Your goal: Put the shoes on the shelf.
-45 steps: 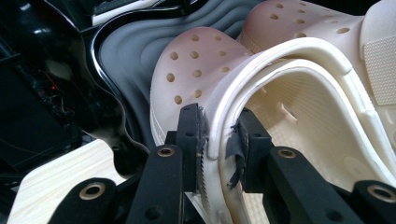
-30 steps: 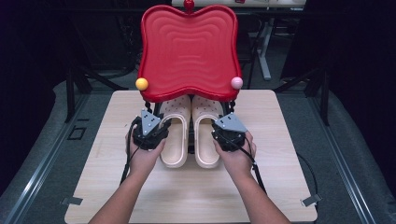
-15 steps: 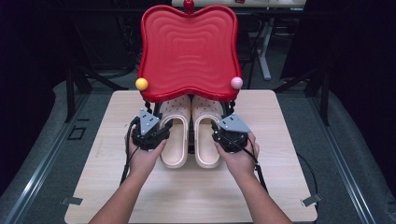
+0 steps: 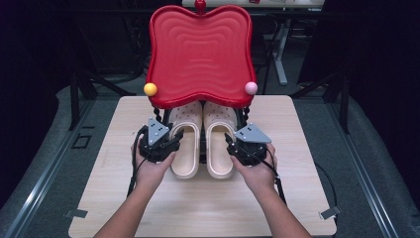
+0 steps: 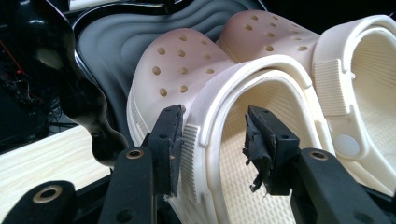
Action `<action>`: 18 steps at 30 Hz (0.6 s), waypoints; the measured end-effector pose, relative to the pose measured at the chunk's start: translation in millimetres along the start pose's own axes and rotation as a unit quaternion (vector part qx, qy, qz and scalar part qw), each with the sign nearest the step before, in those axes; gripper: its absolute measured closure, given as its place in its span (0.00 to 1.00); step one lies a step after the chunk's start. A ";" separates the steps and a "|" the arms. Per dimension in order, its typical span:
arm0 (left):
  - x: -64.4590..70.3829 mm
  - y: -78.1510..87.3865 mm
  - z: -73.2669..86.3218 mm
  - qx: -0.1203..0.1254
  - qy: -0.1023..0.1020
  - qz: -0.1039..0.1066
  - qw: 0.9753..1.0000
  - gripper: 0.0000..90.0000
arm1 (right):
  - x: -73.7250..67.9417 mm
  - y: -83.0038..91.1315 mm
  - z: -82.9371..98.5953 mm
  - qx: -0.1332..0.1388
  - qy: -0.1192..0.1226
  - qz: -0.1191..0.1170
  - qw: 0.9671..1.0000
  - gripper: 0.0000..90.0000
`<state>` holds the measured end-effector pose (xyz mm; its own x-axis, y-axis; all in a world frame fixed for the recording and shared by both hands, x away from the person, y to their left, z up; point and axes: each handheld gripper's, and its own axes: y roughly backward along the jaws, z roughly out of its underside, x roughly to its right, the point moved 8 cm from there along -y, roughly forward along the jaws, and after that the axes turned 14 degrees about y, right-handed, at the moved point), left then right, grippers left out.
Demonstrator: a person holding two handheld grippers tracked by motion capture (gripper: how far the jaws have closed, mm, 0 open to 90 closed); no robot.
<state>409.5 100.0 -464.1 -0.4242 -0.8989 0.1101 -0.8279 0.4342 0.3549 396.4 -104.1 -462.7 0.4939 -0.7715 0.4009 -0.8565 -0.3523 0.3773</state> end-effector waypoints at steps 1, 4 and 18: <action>0.3 1.0 0.5 0.001 0.003 0.001 1.000 0.63 | -0.1 1.3 0.0 0.001 -0.002 0.000 1.000 0.62; -0.1 5.6 1.2 0.004 0.006 0.002 1.000 0.64 | -0.8 7.5 -0.1 0.005 -0.001 -0.002 1.000 0.62; -2.3 25.4 16.9 0.012 0.042 0.014 0.999 0.65 | -7.0 23.4 11.4 0.025 -0.043 -0.007 0.999 0.65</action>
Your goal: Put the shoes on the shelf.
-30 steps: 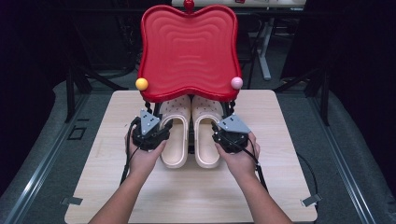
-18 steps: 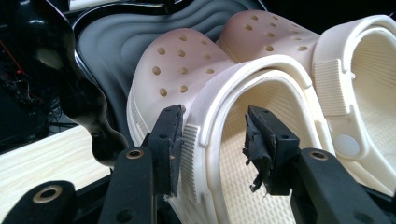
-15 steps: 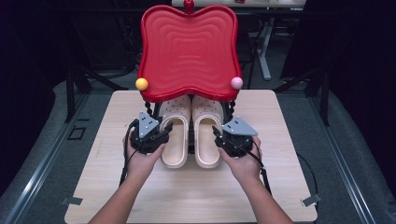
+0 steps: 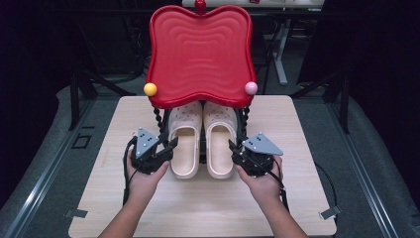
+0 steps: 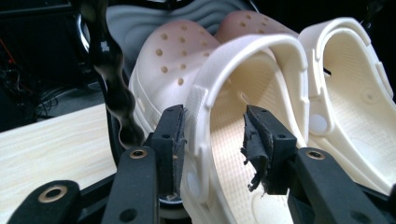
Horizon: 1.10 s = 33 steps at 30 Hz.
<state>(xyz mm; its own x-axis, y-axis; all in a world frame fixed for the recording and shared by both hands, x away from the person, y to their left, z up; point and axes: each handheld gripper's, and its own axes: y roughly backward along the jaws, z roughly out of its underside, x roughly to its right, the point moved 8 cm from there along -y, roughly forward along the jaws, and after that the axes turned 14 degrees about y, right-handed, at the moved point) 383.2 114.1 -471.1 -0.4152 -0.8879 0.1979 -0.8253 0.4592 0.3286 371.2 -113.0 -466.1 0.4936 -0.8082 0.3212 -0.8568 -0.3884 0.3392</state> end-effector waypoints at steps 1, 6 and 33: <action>0.0 -0.1 2.6 -0.004 0.001 0.002 1.000 0.65 | -0.3 0.3 1.2 -0.002 0.000 0.000 1.000 0.66; -1.9 0.7 12.4 -0.003 0.012 0.003 1.000 0.66 | -2.8 0.3 7.1 0.001 -0.001 -0.004 1.000 0.78; -11.2 -9.6 -8.0 0.038 0.030 -0.005 0.999 0.93 | -4.0 -5.3 17.7 0.001 -0.027 -0.018 0.999 0.81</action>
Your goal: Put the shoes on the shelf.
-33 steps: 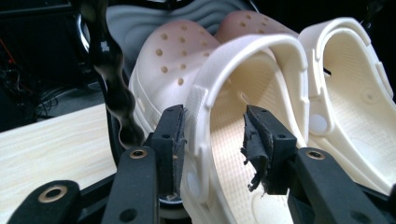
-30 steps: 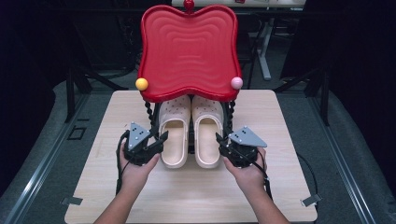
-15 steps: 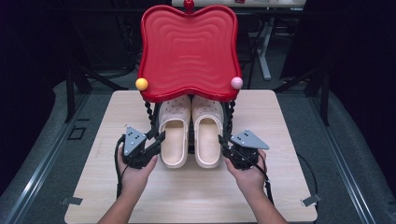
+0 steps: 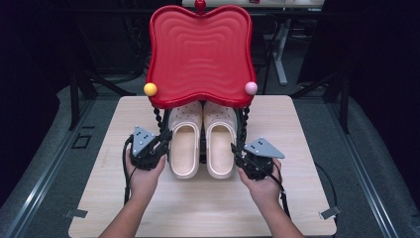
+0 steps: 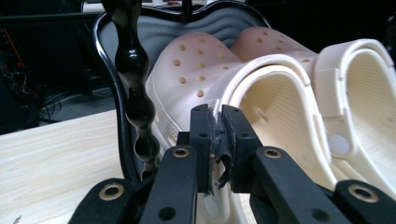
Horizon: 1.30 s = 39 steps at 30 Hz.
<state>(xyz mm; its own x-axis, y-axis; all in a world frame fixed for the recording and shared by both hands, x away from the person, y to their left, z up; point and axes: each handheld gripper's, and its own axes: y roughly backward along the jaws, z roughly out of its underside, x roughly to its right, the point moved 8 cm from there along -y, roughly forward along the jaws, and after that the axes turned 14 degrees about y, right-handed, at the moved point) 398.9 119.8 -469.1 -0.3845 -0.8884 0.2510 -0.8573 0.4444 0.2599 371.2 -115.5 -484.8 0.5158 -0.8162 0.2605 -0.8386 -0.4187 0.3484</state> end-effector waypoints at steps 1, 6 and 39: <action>-0.7 -1.1 0.0 -0.003 0.002 0.000 1.000 0.93 | -0.1 -0.4 -0.1 0.001 -0.002 -0.001 1.000 0.81; -2.5 -2.6 -0.4 -0.006 0.002 0.000 1.000 0.92 | 0.1 -0.6 0.2 0.002 -0.003 -0.001 1.000 0.81; -2.2 -12.0 33.1 -0.042 0.002 -0.029 0.999 0.75 | 0.7 -20.5 12.0 -0.020 -0.058 0.012 0.998 0.77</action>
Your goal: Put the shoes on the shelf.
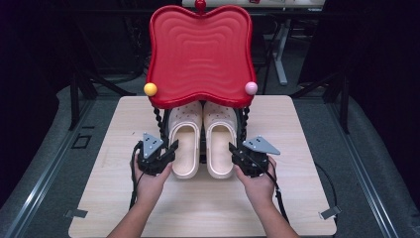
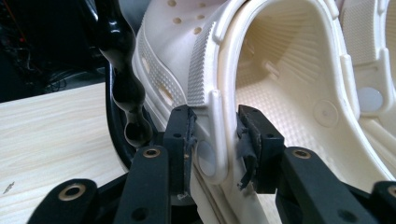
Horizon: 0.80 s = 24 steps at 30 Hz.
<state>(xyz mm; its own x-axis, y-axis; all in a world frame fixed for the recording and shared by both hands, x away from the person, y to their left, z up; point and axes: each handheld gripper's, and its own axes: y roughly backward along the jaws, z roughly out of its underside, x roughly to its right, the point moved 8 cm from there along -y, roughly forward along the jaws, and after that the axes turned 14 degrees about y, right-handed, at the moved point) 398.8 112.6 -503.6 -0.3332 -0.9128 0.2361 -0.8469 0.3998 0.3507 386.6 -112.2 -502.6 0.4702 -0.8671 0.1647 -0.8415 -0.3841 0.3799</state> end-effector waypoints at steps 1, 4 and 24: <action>-0.1 -0.2 -0.6 0.001 0.001 0.000 1.000 0.76 | -0.4 -0.5 -0.4 0.001 -0.002 0.001 1.000 0.78; 0.7 -0.4 -2.0 0.004 -0.004 -0.006 1.000 0.78 | -0.3 -1.4 -0.8 0.002 -0.005 0.006 1.000 0.80; 4.0 -22.9 -24.4 0.015 0.002 -0.014 1.000 0.81 | 6.9 -19.3 -17.6 0.018 -0.024 0.023 0.999 0.81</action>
<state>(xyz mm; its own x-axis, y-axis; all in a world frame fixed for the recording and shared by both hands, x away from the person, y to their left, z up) 426.9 101.8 -488.6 -0.3078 -0.9233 0.2299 -0.8683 0.3714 0.3290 410.7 -105.2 -492.8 0.4179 -0.8980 0.1378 -0.8715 -0.3534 0.3399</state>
